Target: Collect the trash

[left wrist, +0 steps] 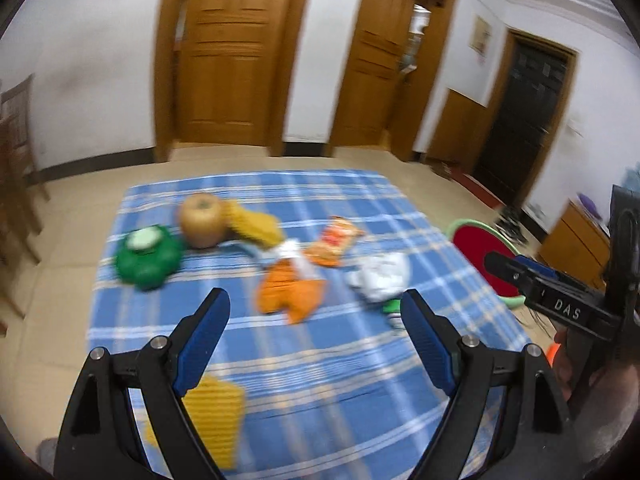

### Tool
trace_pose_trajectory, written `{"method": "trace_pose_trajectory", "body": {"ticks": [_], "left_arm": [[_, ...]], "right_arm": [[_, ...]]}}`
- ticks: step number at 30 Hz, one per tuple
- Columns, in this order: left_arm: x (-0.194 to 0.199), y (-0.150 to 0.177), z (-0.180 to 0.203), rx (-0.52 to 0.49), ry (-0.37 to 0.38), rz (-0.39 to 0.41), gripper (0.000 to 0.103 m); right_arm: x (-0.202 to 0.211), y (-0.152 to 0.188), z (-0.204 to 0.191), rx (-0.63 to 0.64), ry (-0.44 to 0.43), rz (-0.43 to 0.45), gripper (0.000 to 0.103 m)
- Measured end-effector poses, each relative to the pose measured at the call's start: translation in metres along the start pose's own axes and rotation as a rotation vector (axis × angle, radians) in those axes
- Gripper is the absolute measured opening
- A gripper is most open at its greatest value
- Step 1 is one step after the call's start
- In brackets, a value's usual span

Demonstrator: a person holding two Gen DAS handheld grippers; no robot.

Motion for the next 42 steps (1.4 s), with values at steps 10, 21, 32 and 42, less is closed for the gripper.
{"method": "trace_pose_trajectory", "body": {"ticks": [10, 21, 32, 42], "left_arm": [[0.026, 0.023, -0.058, 0.107, -0.092, 0.01, 0.086], [-0.034, 0.042, -0.087, 0.205, -0.054, -0.176, 0.088], [-0.061, 0.074, -0.066, 0.035, -0.097, -0.214, 0.019], [-0.047, 0.045, -0.062, 0.029, -0.058, -0.142, 0.017]], "right_arm": [[-0.028, -0.003, -0.078, 0.112, -0.126, -0.021, 0.076], [-0.042, 0.001, -0.087, 0.125, -0.128, -0.049, 0.076], [-0.07, 0.011, -0.085, 0.126, -0.114, -0.117, 0.076], [-0.078, 0.01, -0.1, 0.165, -0.114, -0.129, 0.076]]}}
Point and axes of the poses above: each gripper's, at about its wrist camera, not at the fingertips, and x roughly against the way its jaws point, z to its right, y to its underside, the point moved 1 cm from there along -x, roughly the way its jaws point, and after that the axes turned 11 degrees about -z, right-handed, at the moved point
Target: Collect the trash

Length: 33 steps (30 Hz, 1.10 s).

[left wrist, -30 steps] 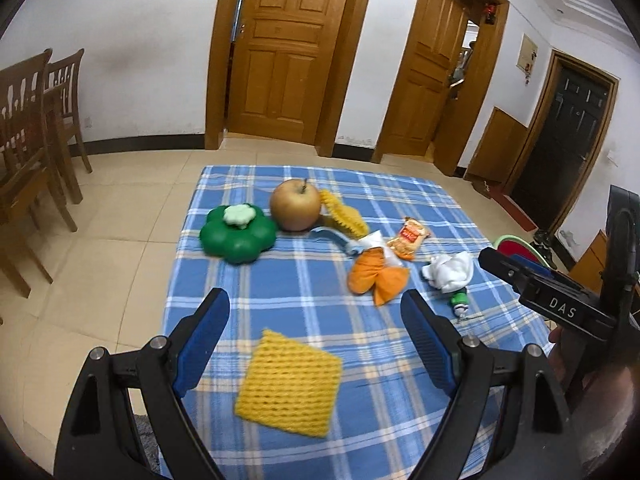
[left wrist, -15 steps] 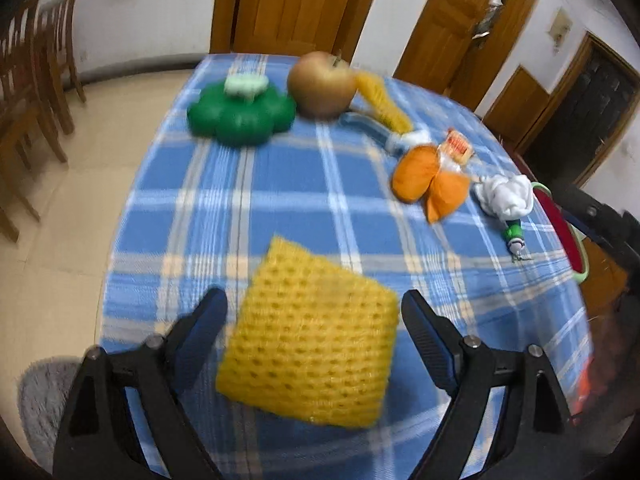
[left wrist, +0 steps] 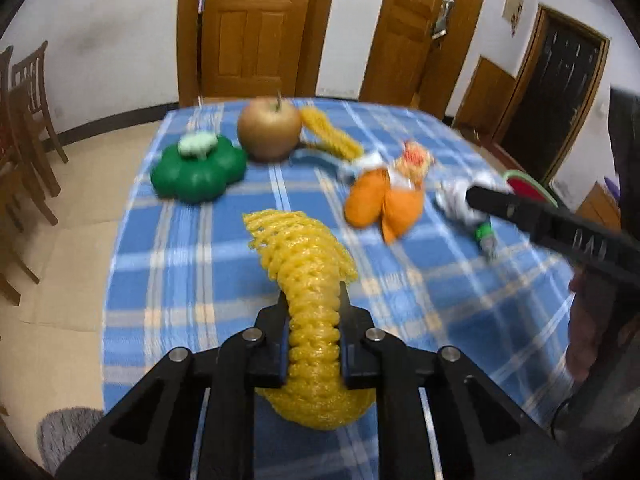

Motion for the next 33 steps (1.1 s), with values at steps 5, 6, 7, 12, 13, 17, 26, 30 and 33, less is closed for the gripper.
{"method": "trace_pose_trajectory", "body": {"ticks": [5, 6, 7, 12, 13, 17, 26, 30, 33], "left_arm": [[0.005, -0.026, -0.012, 0.036, 0.005, 0.052, 0.017], [0.004, -0.031, -0.017, 0.052, 0.004, 0.062, 0.017], [0.003, -0.034, -0.022, 0.069, 0.007, 0.067, 0.017], [-0.011, -0.045, -0.034, 0.112, 0.023, 0.056, 0.017], [-0.014, -0.045, -0.034, 0.113, 0.022, 0.049, 0.017], [-0.024, -0.04, -0.035, 0.12, 0.021, 0.029, 0.017], [-0.025, -0.033, -0.043, 0.132, 0.009, 0.01, 0.017], [-0.027, -0.035, -0.043, 0.146, 0.033, 0.005, 0.017], [-0.027, -0.036, -0.042, 0.16, 0.048, 0.006, 0.017]], "right_arm": [[-0.003, -0.02, -0.011, 0.017, -0.026, 0.02, 0.076], [-0.004, -0.024, -0.013, 0.017, -0.033, 0.022, 0.076], [-0.006, -0.032, -0.015, 0.014, -0.045, 0.026, 0.076], [-0.034, -0.071, -0.025, 0.009, -0.102, -0.01, 0.086], [-0.041, -0.078, -0.026, 0.012, -0.116, -0.023, 0.093], [-0.09, -0.115, -0.023, -0.057, -0.179, -0.121, 0.1], [-0.156, -0.141, -0.022, -0.191, -0.253, -0.272, 0.099], [-0.155, -0.139, -0.022, -0.192, -0.345, -0.283, 0.069], [-0.159, -0.142, -0.02, -0.198, -0.375, -0.341, 0.009]]}}
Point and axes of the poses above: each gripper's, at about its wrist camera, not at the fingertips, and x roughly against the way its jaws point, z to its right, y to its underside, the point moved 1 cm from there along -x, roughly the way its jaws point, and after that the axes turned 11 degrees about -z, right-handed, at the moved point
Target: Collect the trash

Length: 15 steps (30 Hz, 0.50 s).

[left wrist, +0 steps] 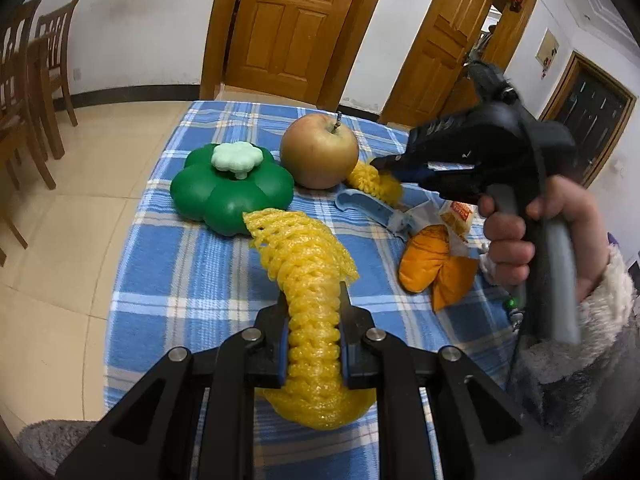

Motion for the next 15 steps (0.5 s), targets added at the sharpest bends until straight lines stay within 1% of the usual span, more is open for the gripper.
{"method": "trace_pose_trajectory", "body": {"ticks": [1, 2, 3, 5, 8, 11, 15], "left_arm": [[0.001, 0.001, 0.001, -0.002, -0.002, 0.004, 0.017], [0.001, 0.001, 0.002, -0.009, -0.005, 0.01, 0.017], [0.003, 0.002, 0.004, -0.016, -0.008, 0.017, 0.017], [0.004, 0.002, 0.006, -0.021, -0.012, 0.023, 0.017], [0.005, 0.0, 0.009, -0.021, -0.006, 0.022, 0.017], [0.011, -0.001, 0.014, -0.021, -0.004, 0.038, 0.017], [0.019, 0.001, 0.027, -0.053, -0.002, 0.054, 0.017]], "right_arm": [[-0.003, 0.0, -0.003, 0.024, 0.062, 0.001, 0.009], [-0.004, 0.0, -0.008, 0.053, 0.059, 0.009, 0.008], [-0.002, 0.003, -0.012, 0.081, 0.033, 0.014, 0.007], [0.012, 0.015, -0.022, 0.129, 0.045, 0.088, 0.007], [0.034, 0.031, -0.034, 0.187, 0.046, 0.153, 0.007], [0.055, 0.049, -0.039, 0.209, 0.028, 0.189, 0.007], [0.075, 0.075, -0.041, 0.237, 0.038, 0.218, 0.007]]}}
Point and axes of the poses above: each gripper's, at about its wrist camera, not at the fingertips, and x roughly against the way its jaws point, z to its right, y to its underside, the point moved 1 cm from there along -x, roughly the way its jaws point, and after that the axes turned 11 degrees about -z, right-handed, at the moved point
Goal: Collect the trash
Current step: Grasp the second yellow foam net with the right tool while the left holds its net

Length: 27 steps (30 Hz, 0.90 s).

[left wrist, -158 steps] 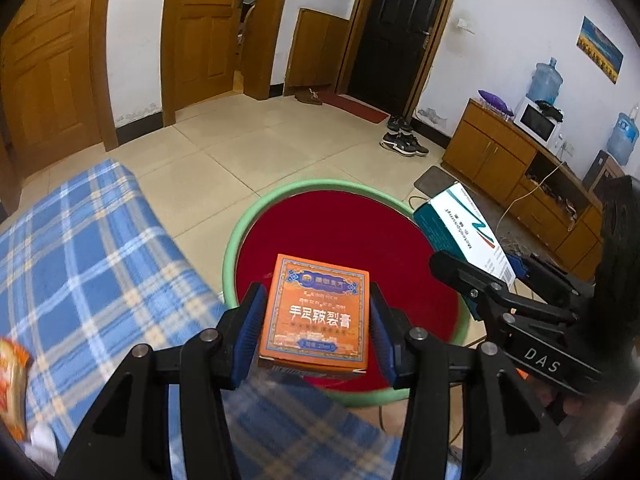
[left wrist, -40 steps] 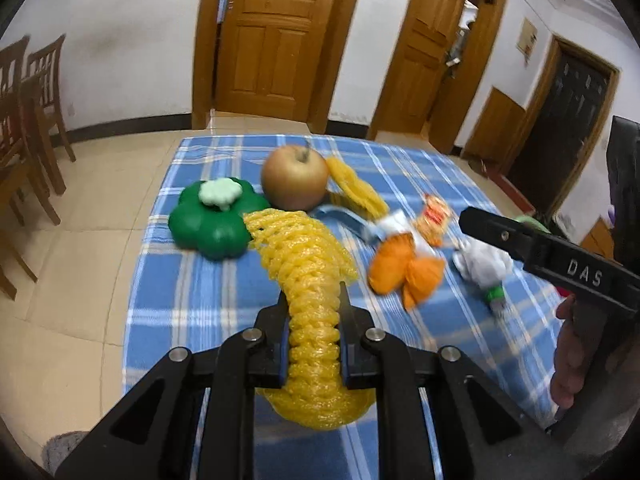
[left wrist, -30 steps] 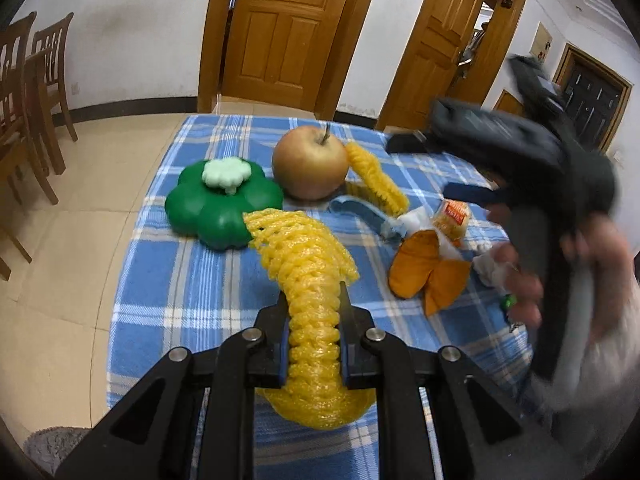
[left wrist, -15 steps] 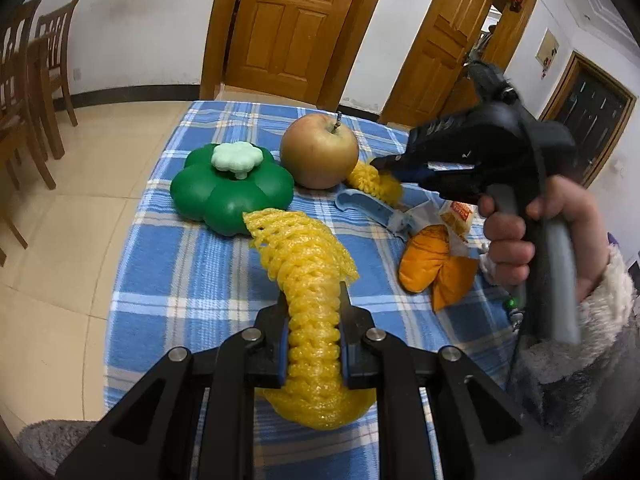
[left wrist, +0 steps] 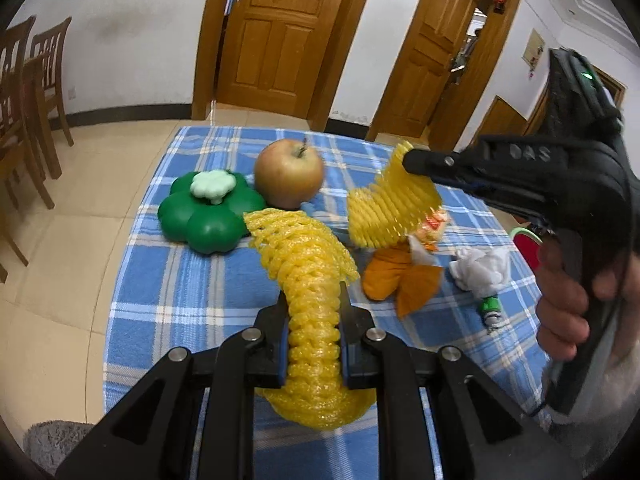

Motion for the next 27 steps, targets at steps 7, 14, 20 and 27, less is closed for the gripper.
{"method": "trace_pose_trajectory", "body": {"ticks": [7, 14, 20, 27], "left_arm": [[0.012, 0.01, 0.029, -0.063, 0.013, 0.02, 0.017], [0.024, 0.023, 0.044, -0.072, 0.042, 0.017, 0.017], [0.022, 0.031, 0.06, -0.099, 0.07, 0.007, 0.017], [0.026, 0.031, 0.082, -0.139, 0.096, 0.003, 0.017]], "right_arm": [[0.05, 0.044, 0.009, 0.007, 0.044, 0.059, 0.007], [0.082, 0.082, 0.021, -0.02, 0.049, 0.101, 0.007], [0.112, 0.12, 0.026, -0.004, 0.149, 0.148, 0.007], [0.121, 0.139, 0.033, 0.008, 0.241, 0.172, 0.007]]}}
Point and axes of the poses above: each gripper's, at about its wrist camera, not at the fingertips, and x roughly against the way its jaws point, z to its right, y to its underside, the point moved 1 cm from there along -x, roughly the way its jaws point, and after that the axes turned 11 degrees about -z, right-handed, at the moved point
